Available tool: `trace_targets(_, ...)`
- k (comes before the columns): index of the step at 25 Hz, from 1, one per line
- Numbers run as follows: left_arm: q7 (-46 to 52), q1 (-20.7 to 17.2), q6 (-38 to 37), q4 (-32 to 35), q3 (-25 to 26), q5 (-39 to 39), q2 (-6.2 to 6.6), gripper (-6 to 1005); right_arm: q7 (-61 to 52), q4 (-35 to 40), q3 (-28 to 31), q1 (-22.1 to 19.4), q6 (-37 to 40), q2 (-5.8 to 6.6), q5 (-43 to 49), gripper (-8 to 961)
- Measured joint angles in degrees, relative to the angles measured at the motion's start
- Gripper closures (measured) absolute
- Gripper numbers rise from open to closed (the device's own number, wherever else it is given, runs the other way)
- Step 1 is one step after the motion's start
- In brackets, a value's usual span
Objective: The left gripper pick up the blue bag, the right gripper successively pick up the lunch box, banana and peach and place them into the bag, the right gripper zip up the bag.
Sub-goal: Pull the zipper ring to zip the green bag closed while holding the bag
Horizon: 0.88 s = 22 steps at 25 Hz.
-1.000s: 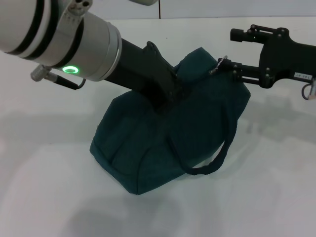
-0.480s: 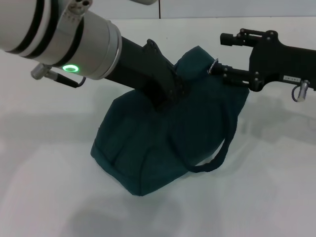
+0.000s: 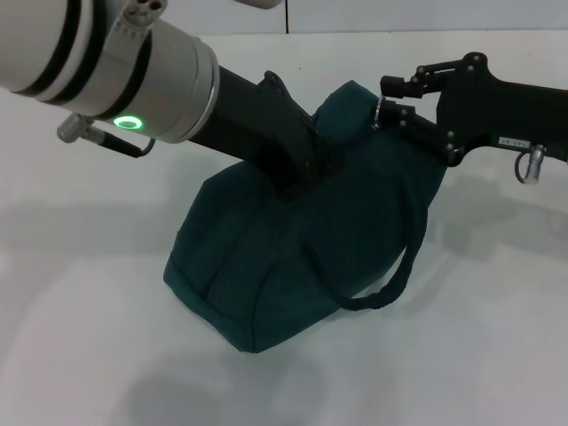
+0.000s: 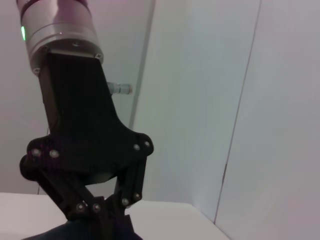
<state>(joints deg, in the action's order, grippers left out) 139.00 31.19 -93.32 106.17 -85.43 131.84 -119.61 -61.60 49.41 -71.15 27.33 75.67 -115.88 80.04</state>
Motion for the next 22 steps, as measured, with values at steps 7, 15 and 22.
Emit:
trace_targets(7,-0.6,0.0,0.2,-0.1,0.1,0.2,-0.01,941,0.5,0.0,-0.1,0.2,-0.6,0.04,0.0,804)
trace_targets(15,-0.6,0.1,0.6,-0.3,0.1,0.3,0.06,941,1.4,0.0,0.0,0.3,-0.7,0.05,0.0,914)
trace_targets(22,-0.6,0.1,0.7,-0.4,0.1,0.4,0.08,941,3.0,0.0,0.3,-0.1,-0.7,0.11,-1.4,911)
